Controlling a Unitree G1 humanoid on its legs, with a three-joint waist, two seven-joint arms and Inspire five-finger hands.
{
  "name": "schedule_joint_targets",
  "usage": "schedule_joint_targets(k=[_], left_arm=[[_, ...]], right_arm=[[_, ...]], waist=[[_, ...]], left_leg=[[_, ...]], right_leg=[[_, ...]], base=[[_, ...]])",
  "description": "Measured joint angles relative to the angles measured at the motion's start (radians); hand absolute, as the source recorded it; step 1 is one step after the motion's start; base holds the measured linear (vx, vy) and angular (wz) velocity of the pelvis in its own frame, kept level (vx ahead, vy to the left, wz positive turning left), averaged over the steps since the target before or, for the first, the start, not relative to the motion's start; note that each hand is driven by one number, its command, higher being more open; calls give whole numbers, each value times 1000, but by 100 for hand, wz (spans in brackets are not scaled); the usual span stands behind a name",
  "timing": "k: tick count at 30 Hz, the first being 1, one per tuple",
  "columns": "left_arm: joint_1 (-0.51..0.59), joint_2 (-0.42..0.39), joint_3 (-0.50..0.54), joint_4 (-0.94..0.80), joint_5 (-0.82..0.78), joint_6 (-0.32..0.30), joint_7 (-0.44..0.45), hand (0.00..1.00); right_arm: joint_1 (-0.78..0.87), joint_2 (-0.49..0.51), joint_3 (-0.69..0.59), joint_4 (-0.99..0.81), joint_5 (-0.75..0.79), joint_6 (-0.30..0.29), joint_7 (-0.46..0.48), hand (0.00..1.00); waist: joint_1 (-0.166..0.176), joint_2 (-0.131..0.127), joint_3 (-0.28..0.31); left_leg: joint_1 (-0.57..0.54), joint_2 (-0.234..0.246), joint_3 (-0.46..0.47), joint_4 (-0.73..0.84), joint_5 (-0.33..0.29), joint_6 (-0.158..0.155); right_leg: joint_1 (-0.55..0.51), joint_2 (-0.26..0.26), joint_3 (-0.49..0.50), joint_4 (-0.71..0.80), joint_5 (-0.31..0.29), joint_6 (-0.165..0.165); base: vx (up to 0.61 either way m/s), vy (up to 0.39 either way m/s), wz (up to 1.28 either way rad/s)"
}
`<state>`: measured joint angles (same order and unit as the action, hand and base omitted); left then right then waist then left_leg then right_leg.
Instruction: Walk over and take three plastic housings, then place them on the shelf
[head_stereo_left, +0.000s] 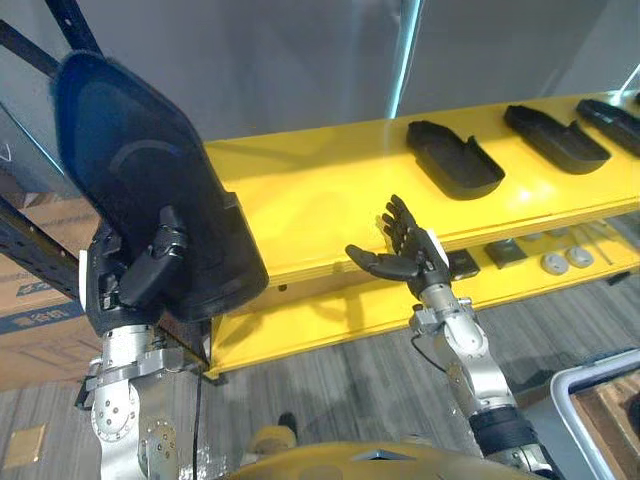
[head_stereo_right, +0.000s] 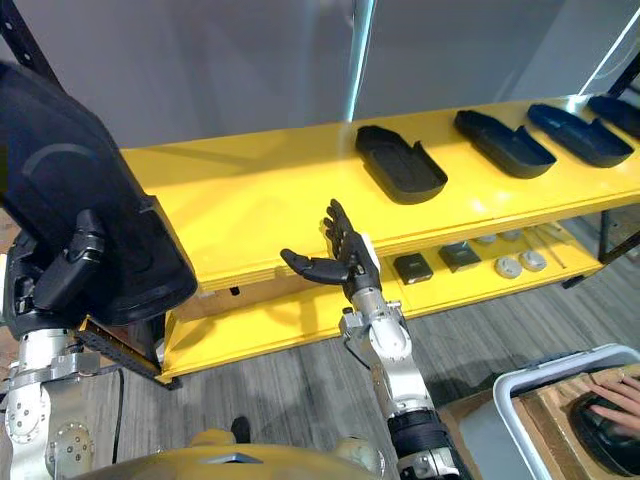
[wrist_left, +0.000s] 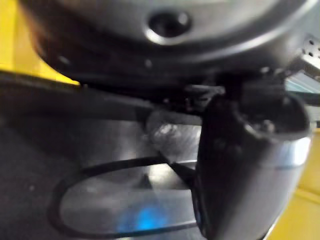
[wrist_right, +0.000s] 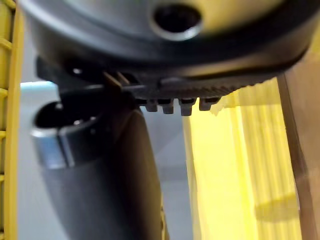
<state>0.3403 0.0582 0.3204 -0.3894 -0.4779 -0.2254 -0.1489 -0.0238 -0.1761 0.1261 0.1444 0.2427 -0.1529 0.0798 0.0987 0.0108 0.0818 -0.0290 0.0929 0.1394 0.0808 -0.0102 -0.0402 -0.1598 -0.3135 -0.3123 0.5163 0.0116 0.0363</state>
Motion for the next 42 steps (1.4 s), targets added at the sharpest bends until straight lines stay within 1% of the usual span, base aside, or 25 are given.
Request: schedule_joint_targets(k=[1, 2, 4, 5, 6, 7, 8, 9, 11, 13, 15, 17, 18, 19, 21, 23, 24, 25, 26, 28, 30, 31, 36, 40, 42], left_arm=[[-6, 9, 1, 1, 0, -5, -2, 0], [-9, 9, 1, 3, -1, -7, -1, 0], [-30, 13, 2, 17, -5, -15, 12, 0], [-30, 17, 1, 17, -11, -15, 17, 0], [-26, 26, 0, 17, -29, -15, 19, 0], [-24, 38, -6, 18, -31, -19, 17, 0], [-18, 29, -16, 17, -32, -19, 15, 0], [2, 11, -33, 17, -34, -23, 7, 0], [19, 6, -38, 18, -56, -23, -4, 0], [16, 1, -57, 19, -101, -29, -4, 0], [26, -18, -75, 36, -105, -35, 15, 0], [22, -22, -97, 72, -99, -34, 34, 0], [22, -24, -112, 88, -99, -31, 39, 0], [23, -25, -117, 98, -99, -31, 39, 0], [21, -30, -118, 107, -95, -31, 43, 0], [21, -38, -120, 107, -84, -34, 44, 0], [22, -47, -129, 107, -77, -34, 41, 0], [28, -58, -147, 107, -77, -35, 34, 0], [26, -56, -153, 108, -77, -34, 32, 0], [11, -35, -168, 107, -77, -34, 28, 0], [3, -5, -168, 107, -73, -33, 25, 0], [3, 19, -169, 107, -66, -30, 26, 0], [-24, 32, -185, 106, -56, -17, 26, 0], [-39, 34, -193, 105, 37, 40, 29, 0], [-77, 43, -199, 105, 80, 73, 43, 0]], right_arm=[[-9, 2, 3, 0, 1, 0, 6, 100], [-14, 2, 4, 0, 1, 0, 10, 100], [-63, 3, 10, 0, 1, 0, 22, 100], [-77, 3, 13, 0, 1, 0, 23, 100], [-89, 5, 15, 0, 1, 0, 26, 100], [-92, 21, 15, -1, 1, -1, 37, 100], [-89, 17, 13, -5, 0, -1, 41, 100], [-80, -2, 11, -10, -1, 0, 46, 100], [-67, -14, 14, -11, 0, 1, 72, 100], [-71, -50, 7, -33, 3, -1, 97, 100], [-70, -73, 6, -39, 40, -1, 115, 100], [-70, -87, -2, -47, 59, -1, 111, 100], [-70, -108, -3, -60, 59, -1, 110, 100], [-71, -118, -5, -70, 58, -9, 108, 100], [-85, -111, -8, -72, 57, -37, 103, 100], [-122, -104, -6, -71, 55, -64, 86, 100], [-145, -100, -4, -69, 44, -84, 65, 100], [-154, -104, 1, -69, 32, -98, 51, 100], [-157, -103, 3, -69, 18, -102, 42, 100], [-157, -84, 26, -72, -10, -102, 6, 100], [-156, -77, 29, -77, -8, -102, 3, 100], [-155, -66, 20, -84, -6, -110, -3, 100], [-149, -55, -42, -181, 1, -168, -19, 100], [-145, -56, -59, -263, 18, -195, -11, 100], [-137, -59, -67, -291, 19, -210, 6, 100]], waist=[[5, 2, 3], [10, 1, 4], [22, 2, 17], [24, 0, 30], [29, -14, 42], [27, -69, 54], [21, -62, 61], [23, -22, 75], [26, -8, 71], [28, 5, 69], [39, 23, 61], [20, 31, 61], [16, 46, 65], [22, 55, 64], [36, 52, 62], [41, 64, 58], [43, 84, 52], [61, 97, 44], [69, 101, 39], [48, 50, 44], [45, 22, 48], [30, 12, 48], [19, 17, 49], [-24, 34, 40], [-31, 35, 40]], left_leg=[[-2, 10, 0, 5, -3, 3], [-4, 12, 1, 5, -3, 3], [-38, 24, -9, 20, -6, 2], [-38, 22, -13, 20, -8, -2], [-39, 14, -20, 18, -15, -13], [-51, -29, -52, 49, -14, -39], [-83, -28, -82, 133, -42, -47], [-100, 9, -114, 217, -119, -77], [-99, 31, -132, 209, -133, -91], [-113, 67, -147, 217, -138, -85], [-106, 97, -153, 239, -137, -92], [-126, 106, -141, 307, -120, -74], [-142, 120, -132, 365, -118, -73], [-155, 129, -122, 410, -111, -75], [-196, 126, -122, 456, -89, -62], [-197, 121, -130, 341, -102, -67], [-186, 113, -155, 232, -88, -76], [-144, 99, -168, 117, -17, -84], [-116, 92, -159, 88, -13, -121], [-98, 41, -111, 60, -1, -95], [-82, 25, -87, 49, -2, -93], [-67, 17, -76, 43, -5, -87], [-48, 21, -34, 4, -8, -88], [-11, 45, -1, -17, -5, -97], [4, 55, 19, -22, -4, -100]], right_leg=[[-12, 6, 11, -15, -45, -22], [-15, 7, 15, -34, -54, -20], [-37, 23, 51, -215, -47, 5], [-35, 22, 53, -248, -45, 7], [-32, 24, 59, -272, -55, 6], [-42, -6, 78, -269, -69, 69], [-47, -11, 63, -241, -61, 83], [-39, 14, 40, -195, -58, 86], [-32, 41, 18, -180, -62, 80], [-33, 67, -15, -180, -78, 54], [-21, 103, -23, -172, -95, 37], [32, 110, -54, -205, -98, 32], [76, 124, -67, -239, -94, 32], [111, 130, -73, -278, -86, 38], [142, 123, -72, -344, -66, 37], [143, 122, -63, -387, -44, 48], [141, 119, -52, -396, -27, 72], [132, 113, -23, -395, -14, 92], [130, 102, 1, -397, -10, 100], [129, 56, 22, -439, 46, 105], [135, 42, 16, -467, 70, 109], [144, 34, 13, -474, 77, 120], [141, 48, 11, -515, 74, 122], [145, 72, 40, -520, 74, 122], [145, 81, 53, -520, 76, 120]], base=[[-2, -51, -10], [-24, -46, -7], [-30, -96, 3], [-14, -180, 11], [6, -237, 42], [17, -238, 57], [64, -218, 53], [81, -191, 22], [110, -202, 15], [129, -136, 10], [155, -128, -3], [169, -97, 32], [150, -33, 32], [177, -31, 25], [145, 22, 3], [138, 81, -11], [166, 180, -43], [186, 224, -63], [218, 262, -63], [179, 264, -34], [102, 168, -27], [64, 71, -24], [-5, -16, -24], [-44, -47, -26], [-31, -33, -29]])
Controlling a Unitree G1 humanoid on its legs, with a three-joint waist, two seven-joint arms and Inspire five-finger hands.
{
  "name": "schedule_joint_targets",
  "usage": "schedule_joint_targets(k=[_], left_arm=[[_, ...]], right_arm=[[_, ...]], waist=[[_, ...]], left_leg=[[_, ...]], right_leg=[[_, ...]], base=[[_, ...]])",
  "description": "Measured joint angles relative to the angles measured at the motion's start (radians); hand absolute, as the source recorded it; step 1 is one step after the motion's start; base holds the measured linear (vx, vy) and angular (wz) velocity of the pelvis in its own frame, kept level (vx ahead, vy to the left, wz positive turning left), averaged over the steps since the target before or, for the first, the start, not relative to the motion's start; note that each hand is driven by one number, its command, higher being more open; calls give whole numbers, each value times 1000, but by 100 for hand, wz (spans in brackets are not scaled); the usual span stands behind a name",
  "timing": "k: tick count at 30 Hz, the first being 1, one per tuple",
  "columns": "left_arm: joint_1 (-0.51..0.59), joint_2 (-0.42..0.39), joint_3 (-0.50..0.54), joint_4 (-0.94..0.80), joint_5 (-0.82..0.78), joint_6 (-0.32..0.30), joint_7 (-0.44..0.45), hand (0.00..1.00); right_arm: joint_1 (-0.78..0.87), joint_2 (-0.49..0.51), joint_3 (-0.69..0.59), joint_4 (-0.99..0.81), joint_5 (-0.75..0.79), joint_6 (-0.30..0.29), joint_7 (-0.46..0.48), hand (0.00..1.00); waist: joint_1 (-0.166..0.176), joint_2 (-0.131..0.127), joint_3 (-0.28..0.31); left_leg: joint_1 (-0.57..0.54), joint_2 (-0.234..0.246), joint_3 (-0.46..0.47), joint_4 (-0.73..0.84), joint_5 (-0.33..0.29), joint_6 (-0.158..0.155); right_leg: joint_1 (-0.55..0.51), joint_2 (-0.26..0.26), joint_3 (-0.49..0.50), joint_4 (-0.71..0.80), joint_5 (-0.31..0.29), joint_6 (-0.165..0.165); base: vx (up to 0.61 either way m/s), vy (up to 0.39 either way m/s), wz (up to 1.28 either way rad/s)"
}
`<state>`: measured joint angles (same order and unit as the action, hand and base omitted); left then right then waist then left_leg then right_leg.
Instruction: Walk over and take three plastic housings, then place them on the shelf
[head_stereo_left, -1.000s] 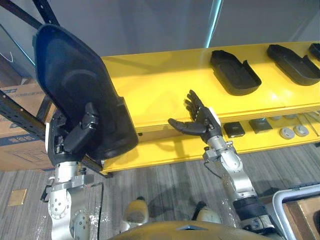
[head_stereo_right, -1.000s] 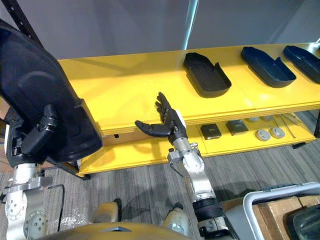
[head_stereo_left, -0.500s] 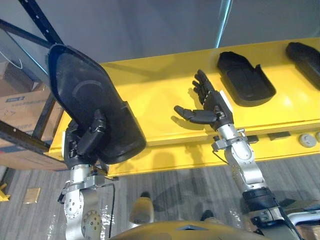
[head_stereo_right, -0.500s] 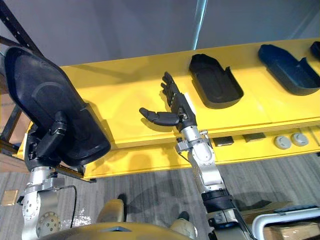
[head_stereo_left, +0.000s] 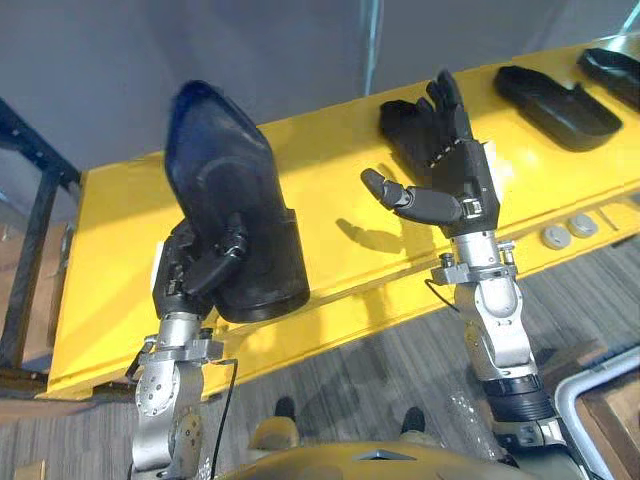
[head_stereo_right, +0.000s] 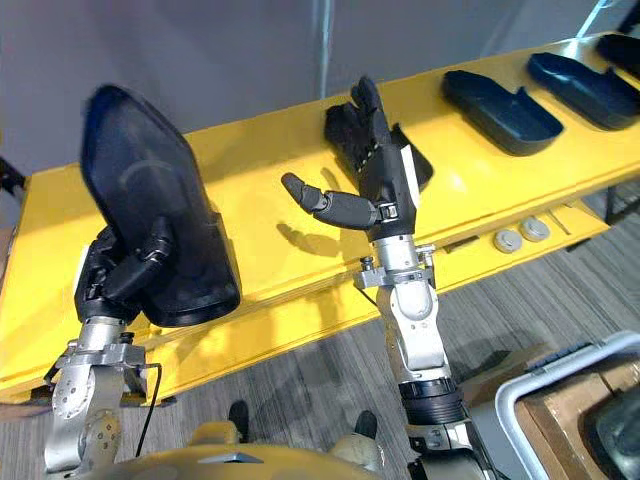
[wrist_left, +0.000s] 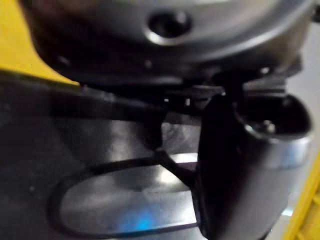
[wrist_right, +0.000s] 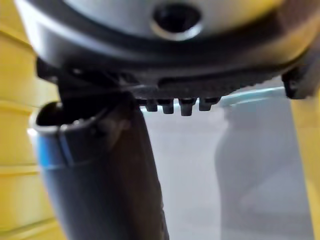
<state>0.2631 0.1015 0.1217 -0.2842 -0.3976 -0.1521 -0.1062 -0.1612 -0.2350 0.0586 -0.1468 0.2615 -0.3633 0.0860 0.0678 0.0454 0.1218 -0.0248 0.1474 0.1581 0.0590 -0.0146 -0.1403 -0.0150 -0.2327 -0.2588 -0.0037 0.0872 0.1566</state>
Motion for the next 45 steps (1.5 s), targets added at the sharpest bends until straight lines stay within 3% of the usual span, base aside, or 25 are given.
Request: schedule_joint_targets(k=[5, 16, 22, 32, 33, 45], left_arm=[[-122, 52, 4, 29, 131, 82, 114, 0], [-420, 75, 73, 388, 177, 187, 391, 0], [-545, 109, 80, 560, 161, 225, 408, 0], [-662, 142, 79, 705, 54, 271, 414, 0], [-669, 145, 80, 709, 49, 275, 416, 100], [-738, 153, 80, 756, 43, 286, 443, 100]], right_arm=[[5, -6, 2, -34, 30, 1, 68, 100], [30, -4, 116, -34, 117, 66, 185, 100], [28, -3, 162, -34, 119, 90, 231, 100], [14, -2, 170, -34, 119, 140, 229, 100], [11, -2, 170, -34, 119, 140, 229, 100], [-35, 8, 229, -35, 119, 154, 233, 100]], waist=[[-22, 2, -10], [-55, 0, -55], [-78, -1, -56], [-98, -6, -52], [-99, -6, -50], [-93, -20, -1]], left_leg=[[22, 6, 29, -20, 7, -6], [57, 6, 80, -47, 13, -7], [60, 8, 86, -71, 27, -9], [35, 23, 100, -78, 40, -16], [35, 22, 100, -78, 40, -16], [34, 31, 103, -62, 38, -18]], right_leg=[[0, 11, 28, -16, 15, -3], [5, 18, 72, -51, 45, -4], [-7, 23, 77, -52, 50, -7], [-48, 43, 100, -52, 59, -12], [-48, 43, 101, -52, 59, -12], [-44, 48, 99, -50, 60, -13]], base=[[-18, -14, -18], [-13, 3, -12], [-33, -3, -2], [-5, -7, -5], [0, 0, 0], [-25, -5, 0]])
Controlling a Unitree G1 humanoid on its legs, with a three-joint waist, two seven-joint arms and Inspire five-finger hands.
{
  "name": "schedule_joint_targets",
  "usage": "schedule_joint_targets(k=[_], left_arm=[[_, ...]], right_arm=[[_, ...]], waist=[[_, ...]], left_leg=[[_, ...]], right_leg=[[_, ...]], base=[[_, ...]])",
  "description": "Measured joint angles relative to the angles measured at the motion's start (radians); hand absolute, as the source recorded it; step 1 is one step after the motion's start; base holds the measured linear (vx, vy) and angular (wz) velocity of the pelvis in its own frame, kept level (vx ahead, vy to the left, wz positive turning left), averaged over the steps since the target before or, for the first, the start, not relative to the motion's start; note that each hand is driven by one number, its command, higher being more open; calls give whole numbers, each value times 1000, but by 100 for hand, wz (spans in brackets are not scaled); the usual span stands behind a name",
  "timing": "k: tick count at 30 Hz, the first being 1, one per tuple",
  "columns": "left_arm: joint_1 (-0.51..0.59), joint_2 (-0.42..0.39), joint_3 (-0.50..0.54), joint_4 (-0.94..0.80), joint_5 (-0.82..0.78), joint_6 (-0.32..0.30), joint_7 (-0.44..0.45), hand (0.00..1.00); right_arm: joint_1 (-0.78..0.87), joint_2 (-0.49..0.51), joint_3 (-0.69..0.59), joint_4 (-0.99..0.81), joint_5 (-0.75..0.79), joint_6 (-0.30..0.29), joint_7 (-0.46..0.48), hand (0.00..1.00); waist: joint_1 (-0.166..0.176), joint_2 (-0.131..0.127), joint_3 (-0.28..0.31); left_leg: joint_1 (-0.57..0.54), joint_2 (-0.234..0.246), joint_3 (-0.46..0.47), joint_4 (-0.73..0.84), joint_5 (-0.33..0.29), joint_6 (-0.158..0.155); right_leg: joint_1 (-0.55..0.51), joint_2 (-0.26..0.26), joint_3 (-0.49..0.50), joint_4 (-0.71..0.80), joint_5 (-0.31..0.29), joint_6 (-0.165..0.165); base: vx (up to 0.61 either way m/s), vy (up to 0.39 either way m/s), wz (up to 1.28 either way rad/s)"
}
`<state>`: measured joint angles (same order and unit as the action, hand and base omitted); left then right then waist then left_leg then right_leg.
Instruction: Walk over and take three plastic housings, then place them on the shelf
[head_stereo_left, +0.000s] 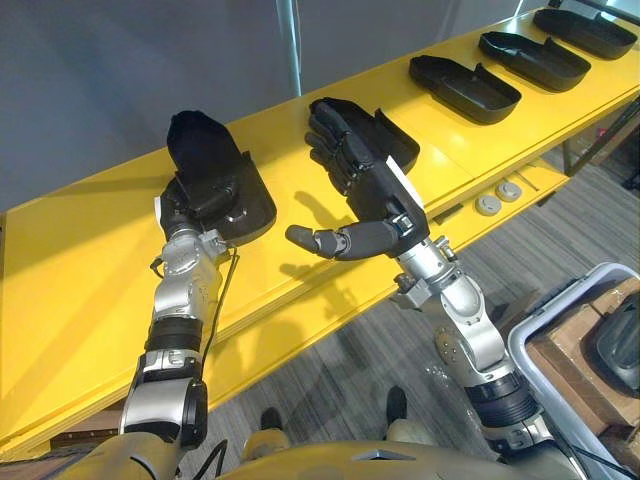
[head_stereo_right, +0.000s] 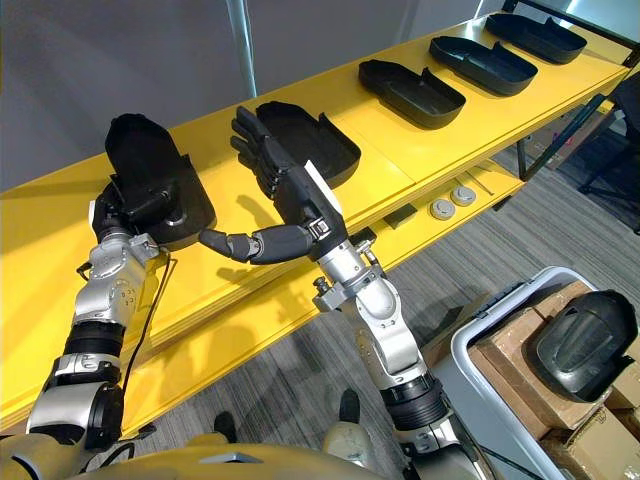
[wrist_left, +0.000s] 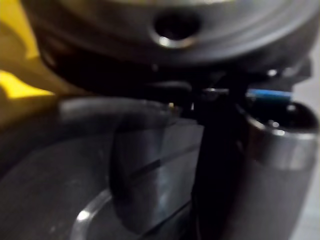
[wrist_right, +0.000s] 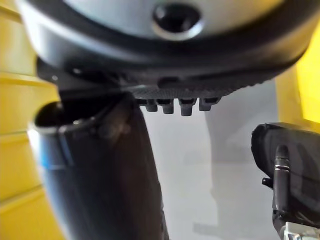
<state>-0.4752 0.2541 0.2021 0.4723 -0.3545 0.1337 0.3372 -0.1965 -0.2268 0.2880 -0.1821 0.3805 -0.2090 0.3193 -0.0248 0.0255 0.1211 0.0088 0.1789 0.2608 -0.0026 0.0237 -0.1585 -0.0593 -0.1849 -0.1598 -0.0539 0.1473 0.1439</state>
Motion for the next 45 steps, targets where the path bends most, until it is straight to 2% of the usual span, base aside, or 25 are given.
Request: schedule_joint_targets(k=[2, 5, 10, 13, 20, 23, 27, 28, 30, 33, 34, 37, 40, 43, 45], left_arm=[[-1, 1, 0, -1, 7, 4, -3, 100], [-6, 16, -1, -9, 42, 48, -25, 100], [-26, 36, 2, -13, 259, 135, -73, 100], [-20, 37, 11, -13, 324, 141, -102, 100], [58, 37, 29, -72, 365, 126, -146, 100], [93, 22, 29, -94, 365, 96, -145, 100], [143, -29, 29, -93, 342, -13, -117, 100], [171, -51, 29, -98, 282, -56, -111, 100], [216, -85, 20, -132, 217, -104, -75, 100], [251, -115, 22, -284, 142, -182, 31, 100], [251, -123, 30, -413, 105, -231, 82, 100], [247, -123, 48, -650, 90, -316, 136, 100], [249, -131, 48, -749, 98, -317, 174, 100], [296, -168, 64, -744, 95, -257, 212, 100], [346, -186, 72, -729, 88, -227, 214, 100]], right_arm=[[-1, 2, 1, 0, 0, 0, 0, 100], [-14, 4, 28, 0, 1, 0, -1, 100], [-25, 10, 114, 4, 10, 0, 0, 100], [-25, 21, 122, 14, 11, 0, -1, 100], [-14, 48, 167, 28, 20, -5, -15, 100], [-13, 48, 191, 33, 19, -23, -23, 100], [-7, 48, 200, 37, 16, -25, -50, 100], [-7, 49, 206, 55, 14, -26, -71, 100], [-6, 61, 216, 90, -16, -26, -106, 100], [-2, 107, 237, 148, -21, -23, -154, 100], [3, 118, 259, 170, -22, -21, -176, 100], [5, 118, 318, 180, -63, -14, -203, 100], [6, 123, 354, 183, -89, -10, -220, 100], [5, 144, 353, 183, -93, -9, -226, 100], [5, 160, 352, 183, -93, -9, -238, 100]], waist=[[2, 0, 0], [5, 2, 1], [12, 4, 2], [24, 6, 4], [24, 14, 2], [26, 20, 0], [43, 33, -16], [47, 39, -31], [48, 44, -43], [52, 41, -45], [55, 41, -48], [73, 44, -75], [103, 61, -123], [112, 76, -146], [118, 71, -158]], left_leg=[[1, 3, -1, 0, 0, -1], [3, 6, -11, -2, 2, -3], [22, 6, -23, -19, 13, -5], [37, 7, -24, -27, 15, -6], [67, 9, -25, -45, 20, -7], [69, 10, -25, -49, 21, -7], [70, 13, -25, -49, 21, -7], [70, 14, -25, -49, 21, -7], [72, 17, -29, -48, 20, -8], [69, 26, -38, -37, 19, -11], [70, 28, -47, -33, 17, -12], [67, 35, -48, -32, 17, -13], [65, 37, -55, -29, 17, -14], [61, 33, -65, -20, 15, -16], [50, 39, -65, -16, 13, -19]], right_leg=[[2, 2, -3, 0, 0, 0], [10, 5, -13, -1, 0, 0], [32, 6, -27, -3, -2, -1], [47, 8, -32, -5, -5, -5], [81, 10, -51, -22, -7, -9], [83, 10, -55, -22, -8, -10], [86, 12, -69, -23, -8, -10], [88, 12, -80, -23, -8, -10], [97, 12, -94, -23, -9, -12], [105, 14, -106, -23, -10, -14], [116, 15, -116, -24, -13, -17], [115, 14, -125, -24, -17, -22], [122, 14, -145, -24, -25, -23], [132, 9, -190, -29, -41, -21], [135, 2, -270, -29, -33, -15]], base=[[-1, -5, 2], [-3, -10, 7], [4, -6, 6], [7, -6, 4], [2, -5, 4], [0, 0, 0], [1, -1, 1], [5, -6, 6], [1, 0, 9], [-22, 1, 10], [-34, -6, 15], [-9, -2, 5], [2, 1, 13], [-28, 5, 14], [2, -3, -2]])
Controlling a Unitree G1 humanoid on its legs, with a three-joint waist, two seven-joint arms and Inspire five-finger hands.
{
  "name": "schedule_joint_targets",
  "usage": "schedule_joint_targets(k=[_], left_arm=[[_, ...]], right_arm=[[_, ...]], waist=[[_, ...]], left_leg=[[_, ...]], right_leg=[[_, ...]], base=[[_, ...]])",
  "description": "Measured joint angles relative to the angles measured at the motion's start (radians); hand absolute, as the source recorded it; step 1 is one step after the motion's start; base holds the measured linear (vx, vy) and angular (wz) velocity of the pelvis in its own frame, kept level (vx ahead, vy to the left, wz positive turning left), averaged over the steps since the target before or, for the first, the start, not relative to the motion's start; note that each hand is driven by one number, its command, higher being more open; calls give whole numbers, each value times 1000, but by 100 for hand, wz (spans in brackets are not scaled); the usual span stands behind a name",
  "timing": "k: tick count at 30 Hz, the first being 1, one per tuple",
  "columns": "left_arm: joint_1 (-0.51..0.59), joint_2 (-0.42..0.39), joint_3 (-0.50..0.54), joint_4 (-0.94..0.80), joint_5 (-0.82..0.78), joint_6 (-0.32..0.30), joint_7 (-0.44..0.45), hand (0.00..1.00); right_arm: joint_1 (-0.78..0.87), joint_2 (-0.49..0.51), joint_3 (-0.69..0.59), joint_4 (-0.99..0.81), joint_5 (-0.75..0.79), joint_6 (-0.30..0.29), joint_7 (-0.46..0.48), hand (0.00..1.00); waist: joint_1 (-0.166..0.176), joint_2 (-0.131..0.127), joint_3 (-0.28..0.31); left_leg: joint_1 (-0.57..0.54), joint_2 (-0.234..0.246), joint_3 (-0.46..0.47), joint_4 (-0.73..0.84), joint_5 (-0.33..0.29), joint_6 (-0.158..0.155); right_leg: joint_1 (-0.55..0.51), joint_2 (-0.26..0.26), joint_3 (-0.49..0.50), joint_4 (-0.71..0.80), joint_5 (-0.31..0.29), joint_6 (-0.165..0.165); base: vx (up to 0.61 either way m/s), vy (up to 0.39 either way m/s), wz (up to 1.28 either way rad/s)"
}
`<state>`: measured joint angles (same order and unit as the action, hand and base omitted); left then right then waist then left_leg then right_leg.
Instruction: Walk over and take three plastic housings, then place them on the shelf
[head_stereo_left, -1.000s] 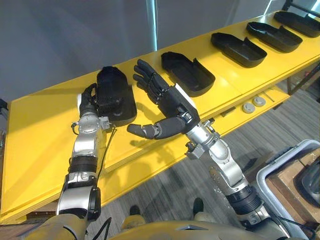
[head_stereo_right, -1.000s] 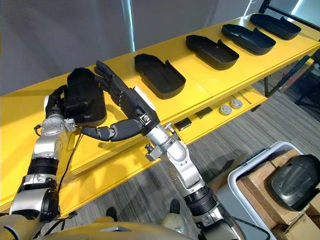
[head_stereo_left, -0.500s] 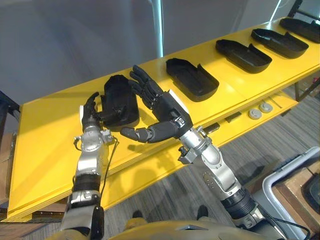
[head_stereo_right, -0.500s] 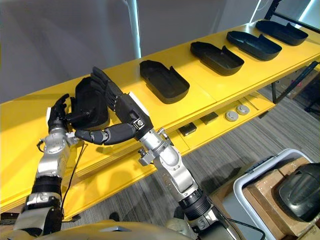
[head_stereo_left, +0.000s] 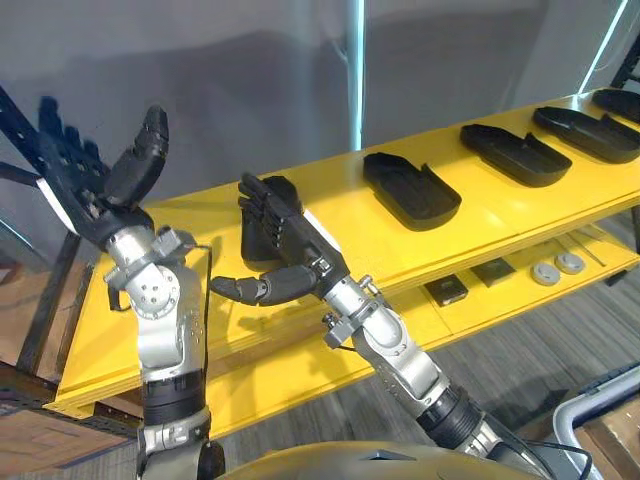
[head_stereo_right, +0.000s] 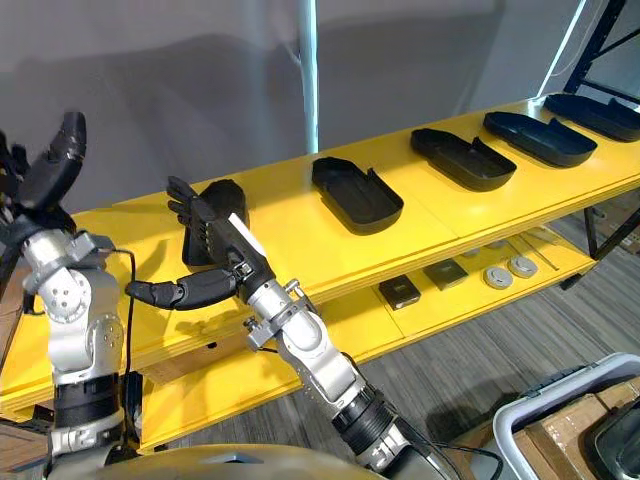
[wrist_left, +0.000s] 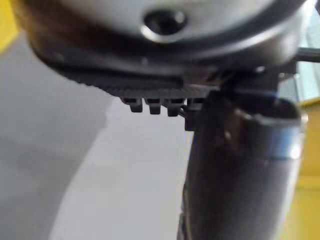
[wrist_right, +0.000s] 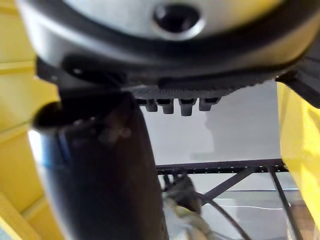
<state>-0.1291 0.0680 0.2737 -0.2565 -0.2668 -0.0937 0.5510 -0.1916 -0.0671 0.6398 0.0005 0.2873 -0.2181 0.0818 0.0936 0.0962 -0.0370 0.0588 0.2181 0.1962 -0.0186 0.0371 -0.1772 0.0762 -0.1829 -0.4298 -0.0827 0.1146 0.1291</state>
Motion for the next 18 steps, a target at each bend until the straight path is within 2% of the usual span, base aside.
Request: schedule_joint_targets(k=[2, 4, 8, 11, 14, 18], left_arm=[[33, -9, -2, 39, -5, 46, -22, 100], [79, -38, -4, 65, -24, 84, -49, 100], [158, -64, -7, 64, -38, 86, -82, 100], [240, -70, -24, 54, -36, 83, -139, 100], [335, -72, -45, 54, -36, 80, -210, 100], [386, -71, -42, 54, -37, 80, -283, 100]], right_arm=[[0, 2, -1, 0, -8, 0, -22, 100], [0, 2, -3, 0, -8, 0, -50, 100], [0, 2, -12, 0, -39, 0, -88, 100], [-5, 2, -61, 0, -88, -16, -146, 100], [-39, -1, -174, -2, -86, -42, -186, 100], [-64, -42, -283, -26, -100, -66, -216, 100]], waist=[[10, -9, -4], [11, -15, -7], [16, -15, -6], [32, -14, -6], [40, -11, -2], [40, -3, 11]], left_leg=[[-3, 3, -5, 0, 1, -2], [-12, 0, -18, -1, 1, -2], [-16, -4, -37, -2, 1, -2], [-18, -5, -41, -3, 0, -3], [-22, -5, -42, -2, -1, -3], [-22, -5, -41, -1, -5, -3]], right_leg=[[3, 0, -23, 5, 10, -7], [7, -3, -37, 5, 15, -1], [15, -5, -53, 5, 15, 0], [14, -5, -56, 5, 15, -1], [13, -5, -55, 5, 13, -2], [11, -5, -48, 5, 11, -4]], base=[[2, 3, 7], [16, 16, 17], [35, 23, 13], [17, 11, 4], [0, 0, 0], [-5, 6, -1]])
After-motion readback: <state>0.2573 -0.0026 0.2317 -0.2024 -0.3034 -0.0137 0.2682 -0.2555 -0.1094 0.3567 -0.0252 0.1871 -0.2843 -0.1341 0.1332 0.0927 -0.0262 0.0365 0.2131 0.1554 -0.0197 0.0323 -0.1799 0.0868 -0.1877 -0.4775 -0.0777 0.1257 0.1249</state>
